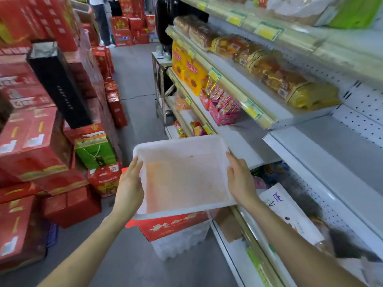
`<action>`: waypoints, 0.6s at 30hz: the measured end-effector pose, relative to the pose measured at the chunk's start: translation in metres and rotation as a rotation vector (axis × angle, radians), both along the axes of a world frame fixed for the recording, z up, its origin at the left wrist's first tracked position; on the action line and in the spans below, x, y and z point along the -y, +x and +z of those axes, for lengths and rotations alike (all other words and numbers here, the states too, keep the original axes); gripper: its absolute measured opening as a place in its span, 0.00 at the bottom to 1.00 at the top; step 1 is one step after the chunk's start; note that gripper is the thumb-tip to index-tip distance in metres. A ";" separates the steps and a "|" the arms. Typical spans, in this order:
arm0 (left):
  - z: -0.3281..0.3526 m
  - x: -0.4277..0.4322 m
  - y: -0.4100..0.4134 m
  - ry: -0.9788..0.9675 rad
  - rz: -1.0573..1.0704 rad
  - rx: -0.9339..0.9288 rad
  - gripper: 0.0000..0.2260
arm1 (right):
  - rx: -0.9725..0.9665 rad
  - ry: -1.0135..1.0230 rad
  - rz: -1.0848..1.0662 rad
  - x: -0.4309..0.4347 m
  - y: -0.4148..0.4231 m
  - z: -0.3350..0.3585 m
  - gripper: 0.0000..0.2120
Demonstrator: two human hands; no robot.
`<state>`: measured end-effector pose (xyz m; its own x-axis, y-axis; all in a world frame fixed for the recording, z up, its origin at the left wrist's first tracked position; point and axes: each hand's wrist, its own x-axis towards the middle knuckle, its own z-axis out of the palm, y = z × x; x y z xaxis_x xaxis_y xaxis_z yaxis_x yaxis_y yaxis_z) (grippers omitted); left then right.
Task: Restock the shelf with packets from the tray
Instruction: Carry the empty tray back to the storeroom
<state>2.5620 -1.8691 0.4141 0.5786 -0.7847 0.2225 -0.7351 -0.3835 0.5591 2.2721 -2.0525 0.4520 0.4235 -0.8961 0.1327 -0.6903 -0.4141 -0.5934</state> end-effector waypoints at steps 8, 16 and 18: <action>0.042 0.000 -0.038 -0.102 -0.137 -0.048 0.31 | 0.063 -0.026 -0.209 -0.060 -0.067 0.028 0.24; 0.060 -0.017 -0.117 -0.129 -0.403 -0.040 0.33 | 0.173 -0.070 -0.504 -0.167 -0.166 0.034 0.23; 0.067 -0.024 -0.141 -0.132 -0.481 -0.046 0.32 | 0.174 -0.083 -0.595 -0.201 -0.191 0.037 0.23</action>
